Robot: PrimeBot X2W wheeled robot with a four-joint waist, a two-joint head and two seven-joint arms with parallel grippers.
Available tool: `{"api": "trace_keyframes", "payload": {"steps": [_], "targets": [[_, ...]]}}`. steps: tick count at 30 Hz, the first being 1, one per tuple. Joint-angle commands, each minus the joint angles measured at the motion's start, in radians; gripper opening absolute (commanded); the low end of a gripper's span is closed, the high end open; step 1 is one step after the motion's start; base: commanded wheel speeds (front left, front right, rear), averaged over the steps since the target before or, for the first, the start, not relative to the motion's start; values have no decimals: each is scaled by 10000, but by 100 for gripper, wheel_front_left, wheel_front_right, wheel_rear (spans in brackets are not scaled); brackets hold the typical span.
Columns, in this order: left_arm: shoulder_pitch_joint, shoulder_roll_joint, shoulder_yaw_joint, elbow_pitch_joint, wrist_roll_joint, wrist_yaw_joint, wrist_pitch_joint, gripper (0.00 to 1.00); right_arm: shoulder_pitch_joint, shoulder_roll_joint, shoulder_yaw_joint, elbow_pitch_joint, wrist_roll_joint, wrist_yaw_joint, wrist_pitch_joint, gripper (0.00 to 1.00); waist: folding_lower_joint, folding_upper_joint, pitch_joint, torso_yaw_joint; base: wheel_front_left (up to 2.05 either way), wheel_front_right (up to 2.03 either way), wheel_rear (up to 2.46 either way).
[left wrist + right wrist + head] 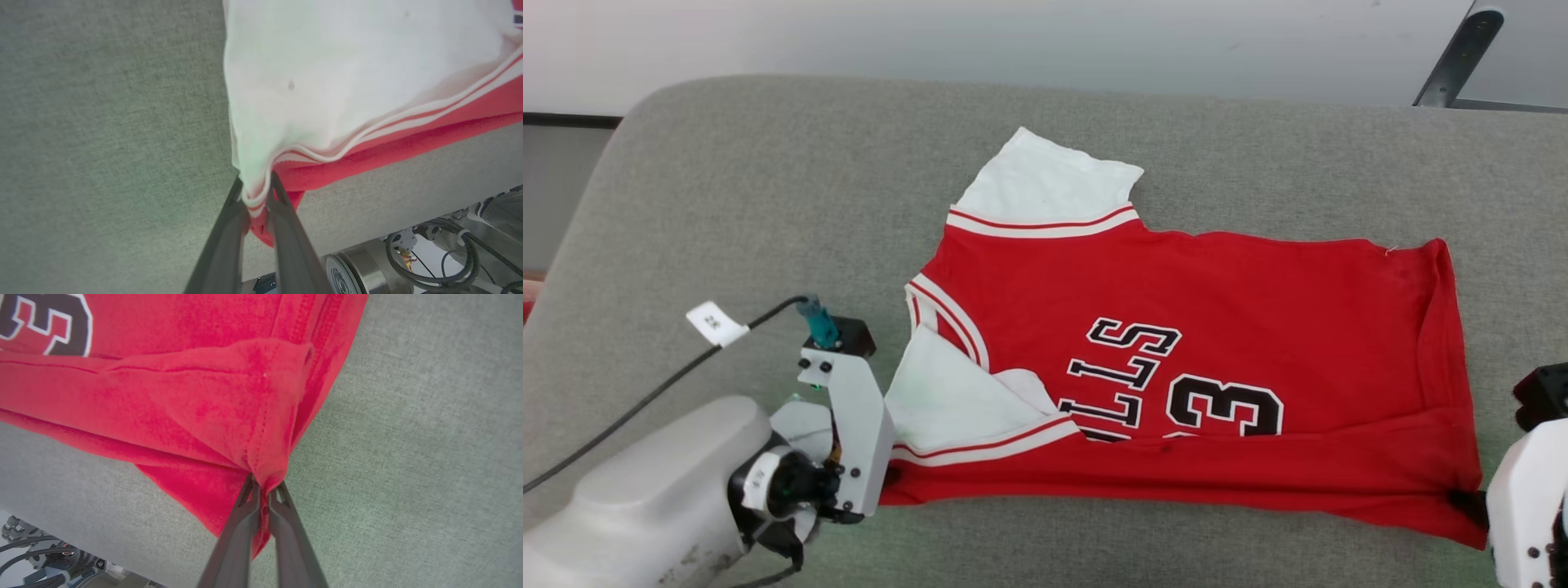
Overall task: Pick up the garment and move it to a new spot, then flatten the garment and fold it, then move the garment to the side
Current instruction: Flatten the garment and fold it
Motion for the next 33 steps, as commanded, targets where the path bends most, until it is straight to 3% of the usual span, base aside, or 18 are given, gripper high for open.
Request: {"api": "trace_keyframes", "payload": {"steps": [1,2,3,5,6,7,8,9,10,18,24,28,33], "targets": [[128,0,-46,-19,77,101,-17,22,-115,27,100,160,-202,-11,-113,0,0,-1,-11,-50,0,0,0],[87,-50,-51,-29,155,125,-77,36,-178,45,192,252,-272,-11,-184,0,0,-1,-17,-66,0,0,0],[72,-105,-55,3,168,158,-90,39,-225,73,285,339,-303,-11,-253,5,0,-1,-26,-79,0,0,0],[19,-194,-85,90,278,132,-156,44,-284,113,462,538,-358,-11,-368,32,0,-1,-50,-112,0,0,0],[-47,-247,-93,151,384,93,-236,75,-358,117,570,644,-358,-11,-441,41,0,-1,-54,-127,0,0,0],[-55,-330,-89,238,395,86,-281,88,-434,117,656,739,-379,-11,-501,60,0,-1,-62,-135,0,0,0],[-68,-406,-86,339,423,49,-316,92,-490,110,748,812,-412,-10,-583,83,0,-1,-73,-146,0,0,0],[-111,-450,-87,455,485,23,-367,100,-533,103,824,912,-397,-10,-653,96,0,-1,-88,-157,0,0,0],[-140,-487,-96,550,526,-14,-388,100,-574,99,913,992,-381,-10,-716,100,0,-1,-105,-168,0,0,0],[-252,-598,-38,996,595,-204,-585,100,-604,-48,1110,962,-101,-10,-1134,100,0,-1,-364,-299,0,0,0],[-547,-404,270,747,867,-213,-1239,100,-325,-167,870,225,-13,-10,-2149,100,0,-1,-479,-470,0,0,0],[-915,-223,548,525,1149,-258,-1778,100,-223,-424,1138,-530,-333,-10,-4033,100,0,-1,-406,-686,0,0,0],[-1384,-160,793,619,1753,-283,-2707,100,-229,-514,1488,-791,-1123,-10,-7194,100,0,-1,-201,-1139,0,0,0]]}}
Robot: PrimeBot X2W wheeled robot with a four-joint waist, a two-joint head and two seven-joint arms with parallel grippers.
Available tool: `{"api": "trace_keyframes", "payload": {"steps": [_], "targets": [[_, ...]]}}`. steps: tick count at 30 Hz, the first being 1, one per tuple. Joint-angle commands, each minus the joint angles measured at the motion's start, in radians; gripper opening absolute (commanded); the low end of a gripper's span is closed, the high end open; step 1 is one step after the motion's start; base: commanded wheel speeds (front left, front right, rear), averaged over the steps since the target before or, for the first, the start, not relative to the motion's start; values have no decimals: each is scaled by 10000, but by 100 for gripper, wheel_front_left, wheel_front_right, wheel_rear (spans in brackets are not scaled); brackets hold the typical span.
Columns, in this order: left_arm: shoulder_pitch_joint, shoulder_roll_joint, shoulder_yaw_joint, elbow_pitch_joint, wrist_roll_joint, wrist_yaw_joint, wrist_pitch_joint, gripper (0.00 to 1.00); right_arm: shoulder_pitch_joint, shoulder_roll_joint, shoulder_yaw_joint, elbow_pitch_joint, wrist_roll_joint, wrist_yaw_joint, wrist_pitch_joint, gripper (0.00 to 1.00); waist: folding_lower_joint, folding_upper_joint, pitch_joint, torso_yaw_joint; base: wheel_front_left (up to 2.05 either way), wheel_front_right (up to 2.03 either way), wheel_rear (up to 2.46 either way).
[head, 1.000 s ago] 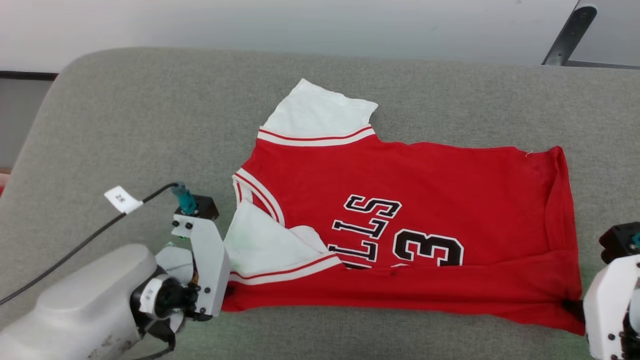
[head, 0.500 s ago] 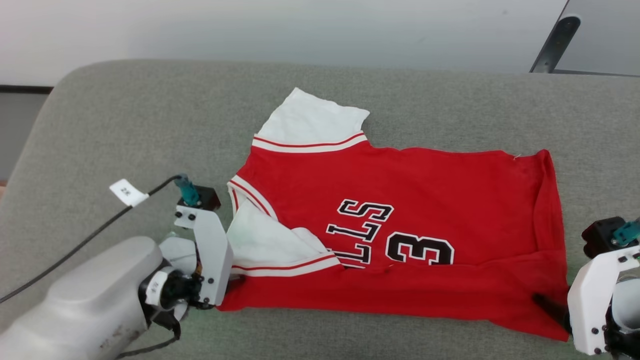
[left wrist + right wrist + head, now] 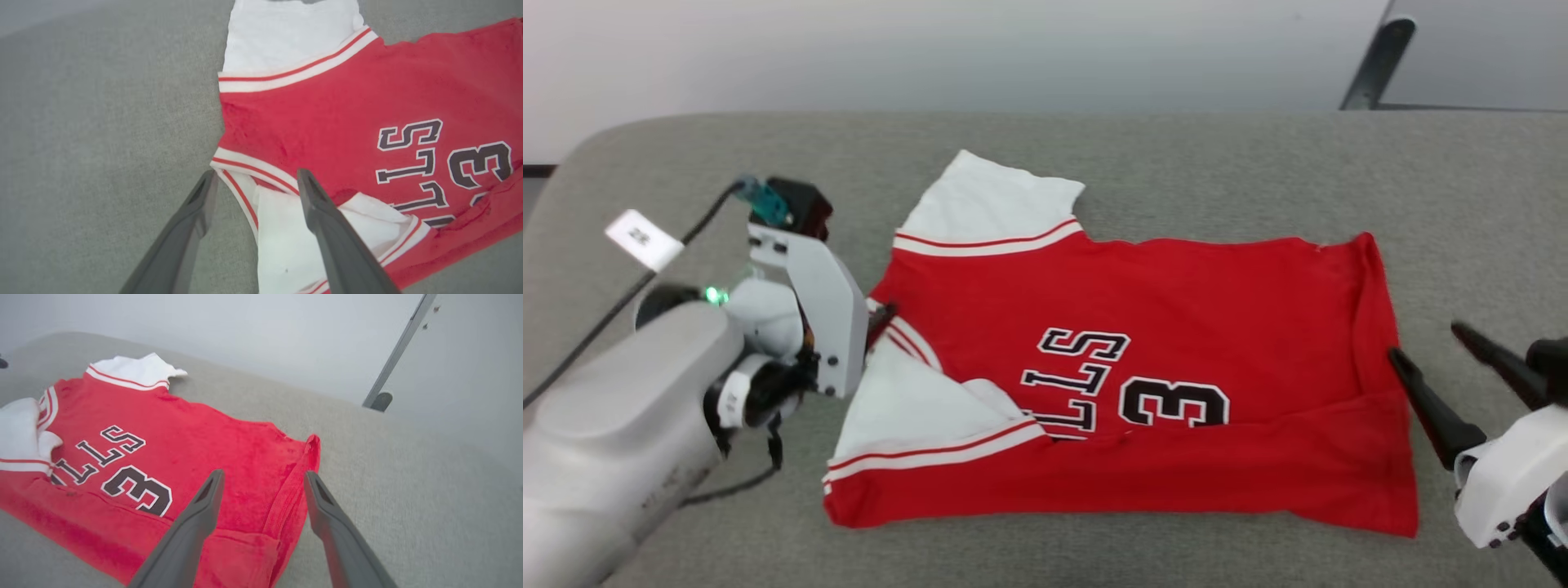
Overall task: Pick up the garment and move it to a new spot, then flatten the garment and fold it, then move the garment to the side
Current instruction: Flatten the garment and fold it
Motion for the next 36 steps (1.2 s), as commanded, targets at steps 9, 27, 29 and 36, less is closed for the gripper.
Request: {"api": "trace_keyframes", "payload": {"steps": [9,27,29,36], "targets": [[-1060,-240,380,979,1068,-320,-1701,100,-183,914,69,592,-2608,-6,-5652,100,0,-1,733,-1191,0,0,0],[-4183,-295,158,5013,1405,-2753,333,100,-726,2300,509,399,-2742,-6,-7076,100,0,-1,2951,-3305,0,0,0],[-4466,-277,102,5298,1282,-2910,903,100,-723,2295,542,269,-2658,-6,-7079,100,0,-1,3158,-3450,0,0,0],[-5301,-324,-110,6093,1072,-3081,2707,100,-791,2344,641,151,-2317,-6,-7083,100,0,-1,3664,-3774,0,0,0]]}}
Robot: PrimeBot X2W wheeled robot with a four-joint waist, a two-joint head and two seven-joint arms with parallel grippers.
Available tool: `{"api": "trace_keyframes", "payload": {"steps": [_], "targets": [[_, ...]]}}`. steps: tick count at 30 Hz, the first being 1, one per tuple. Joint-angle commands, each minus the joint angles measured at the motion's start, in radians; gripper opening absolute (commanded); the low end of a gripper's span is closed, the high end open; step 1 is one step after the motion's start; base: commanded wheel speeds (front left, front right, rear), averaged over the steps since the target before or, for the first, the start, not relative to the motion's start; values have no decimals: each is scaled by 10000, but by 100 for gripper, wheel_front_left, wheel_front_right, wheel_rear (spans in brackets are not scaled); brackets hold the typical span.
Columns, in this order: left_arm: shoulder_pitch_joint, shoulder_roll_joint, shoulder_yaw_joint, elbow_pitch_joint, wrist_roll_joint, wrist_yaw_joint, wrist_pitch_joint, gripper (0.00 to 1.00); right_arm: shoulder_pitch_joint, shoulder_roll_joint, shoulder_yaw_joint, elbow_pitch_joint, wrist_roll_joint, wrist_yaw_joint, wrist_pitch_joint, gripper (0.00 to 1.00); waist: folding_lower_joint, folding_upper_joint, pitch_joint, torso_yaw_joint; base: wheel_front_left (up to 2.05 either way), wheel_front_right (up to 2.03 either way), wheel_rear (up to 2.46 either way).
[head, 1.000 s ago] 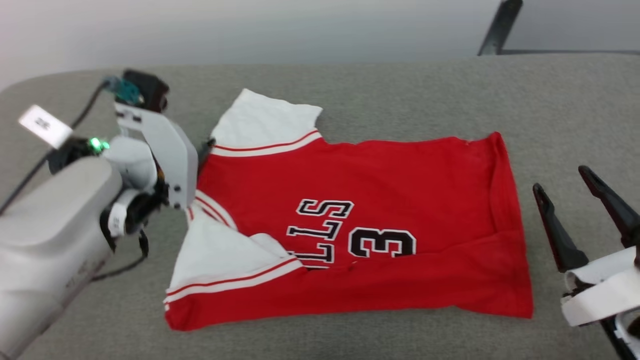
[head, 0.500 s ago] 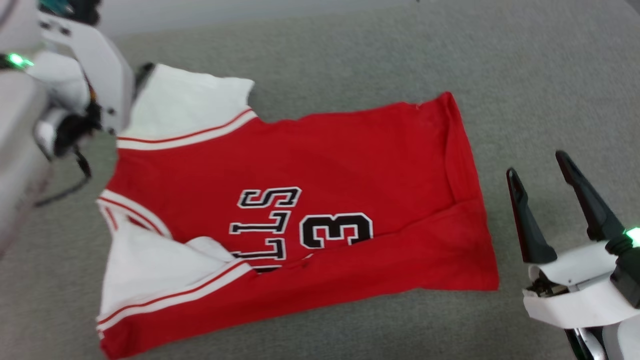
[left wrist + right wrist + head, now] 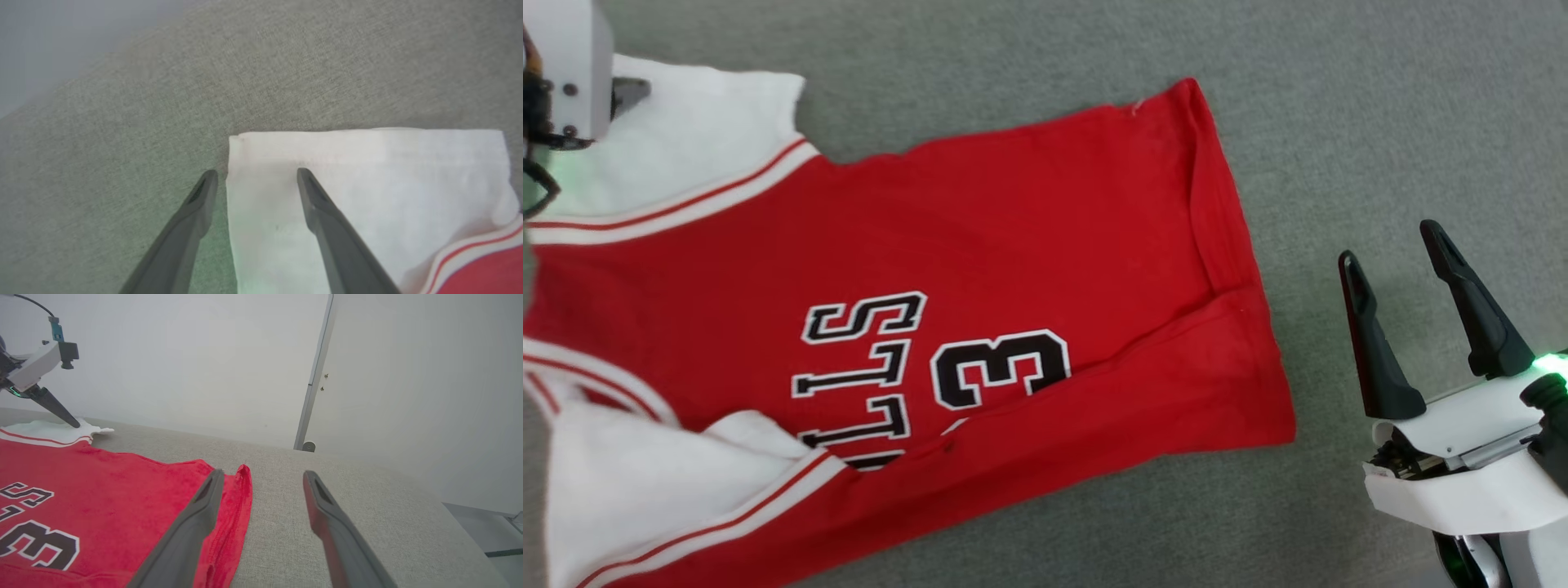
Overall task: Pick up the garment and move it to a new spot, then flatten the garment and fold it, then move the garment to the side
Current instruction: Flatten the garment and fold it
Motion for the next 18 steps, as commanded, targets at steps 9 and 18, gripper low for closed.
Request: {"api": "trace_keyframes", "payload": {"steps": [9,18], "targets": [[-181,-281,-300,942,-227,134,1834,100,-251,-70,125,-14,526,-8,-49,100,0,-1,610,-460,0,0,0],[31,-821,-165,1246,-723,514,2878,0,-691,-609,259,-216,1323,-8,465,100,0,-1,621,-315,0,0,0]]}}
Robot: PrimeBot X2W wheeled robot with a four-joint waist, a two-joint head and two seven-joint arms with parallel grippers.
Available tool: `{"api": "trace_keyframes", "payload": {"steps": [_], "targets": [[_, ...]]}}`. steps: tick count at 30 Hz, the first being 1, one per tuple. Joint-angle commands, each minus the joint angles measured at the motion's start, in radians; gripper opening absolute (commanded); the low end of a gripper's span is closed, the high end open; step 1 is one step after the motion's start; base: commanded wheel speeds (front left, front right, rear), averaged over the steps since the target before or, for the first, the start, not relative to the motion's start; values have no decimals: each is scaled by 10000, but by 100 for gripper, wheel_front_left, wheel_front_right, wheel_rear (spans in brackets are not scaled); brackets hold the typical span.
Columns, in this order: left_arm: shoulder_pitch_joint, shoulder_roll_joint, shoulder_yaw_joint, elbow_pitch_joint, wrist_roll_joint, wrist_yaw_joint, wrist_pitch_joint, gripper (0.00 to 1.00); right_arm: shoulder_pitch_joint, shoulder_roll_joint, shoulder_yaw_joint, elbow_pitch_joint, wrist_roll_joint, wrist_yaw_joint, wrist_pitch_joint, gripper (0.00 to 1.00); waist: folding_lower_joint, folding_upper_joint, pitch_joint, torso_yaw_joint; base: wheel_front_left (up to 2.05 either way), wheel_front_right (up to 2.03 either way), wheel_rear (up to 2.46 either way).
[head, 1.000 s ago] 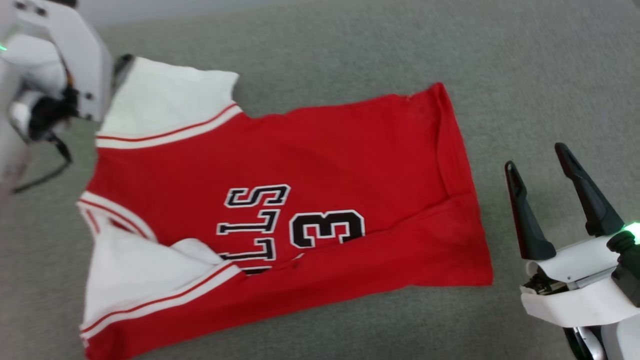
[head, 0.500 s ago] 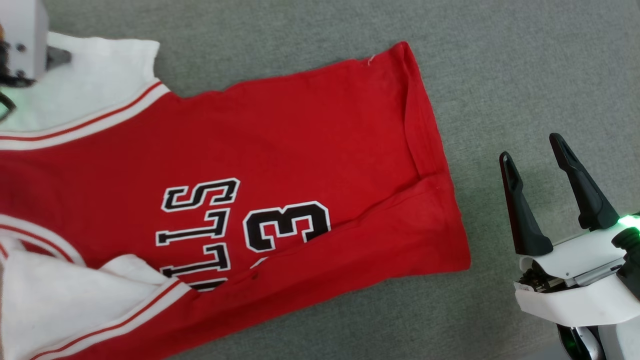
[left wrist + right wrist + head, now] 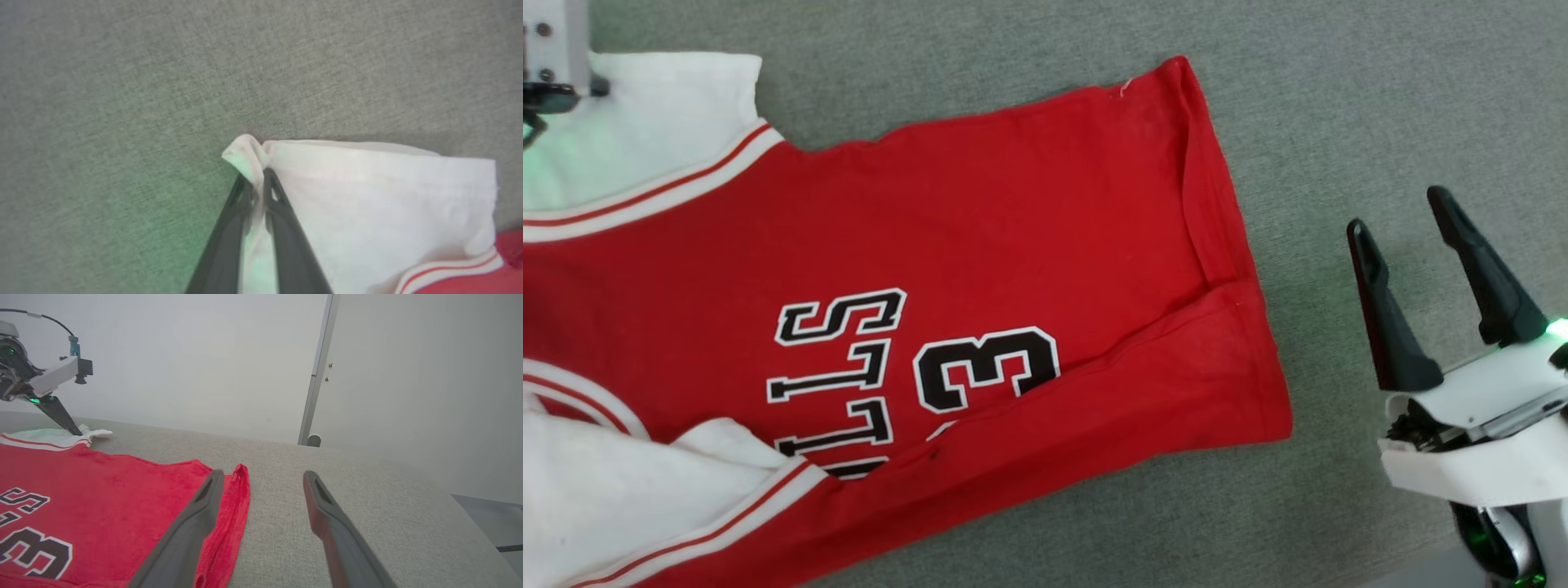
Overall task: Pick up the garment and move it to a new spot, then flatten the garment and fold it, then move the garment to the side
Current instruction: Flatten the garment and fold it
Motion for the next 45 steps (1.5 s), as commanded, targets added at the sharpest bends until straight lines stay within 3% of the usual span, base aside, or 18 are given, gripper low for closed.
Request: {"api": "trace_keyframes", "payload": {"steps": [1,6,12,19,32,33,34,35,40,45], "targets": [[756,-221,-249,36,94,-34,-48,0,-169,-84,24,-87,297,-8,185,100,0,0,24,61,0,0,0],[621,-398,-240,-88,126,-160,-403,0,-824,-332,59,-153,1341,-8,1473,100,0,0,26,238,0,0,0],[566,-786,-223,-61,116,-248,-651,0,-2809,-952,486,543,2091,-11,5050,100,0,0,0,528,0,0,0],[333,-1413,-212,21,98,-364,-911,0,-5348,-825,1324,2430,2440,-6,8338,100,0,0,121,975,0,0,0],[189,-1986,-260,315,48,-554,-1213,0,-7650,-378,2552,5581,2576,-6,11451,100,0,0,294,1470,0,0,0],[207,-2013,-263,334,40,-566,-1222,0,-7691,-336,2602,5756,2659,-6,11696,73,0,0,288,1503,0,0,0],[219,-2043,-266,363,31,-580,-1239,0,-7770,-312,2669,5891,2671,-6,11928,19,0,0,281,1533,0,0,0],[229,-2058,-273,383,27,-582,-1247,0,-7849,-325,2756,5969,2676,-3,12102,0,0,0,272,1561,0,0,0],[202,-2135,-189,489,-66,-603,-1484,0,-8301,-423,2855,6243,2822,-5,12555,0,0,0,154,1701,0,0,0],[117,-2175,6,526,-226,-630,-2010,0,-8535,-522,2688,6300,2834,-5,11913,0,0,0,-129,1941,0,0,0]]}}
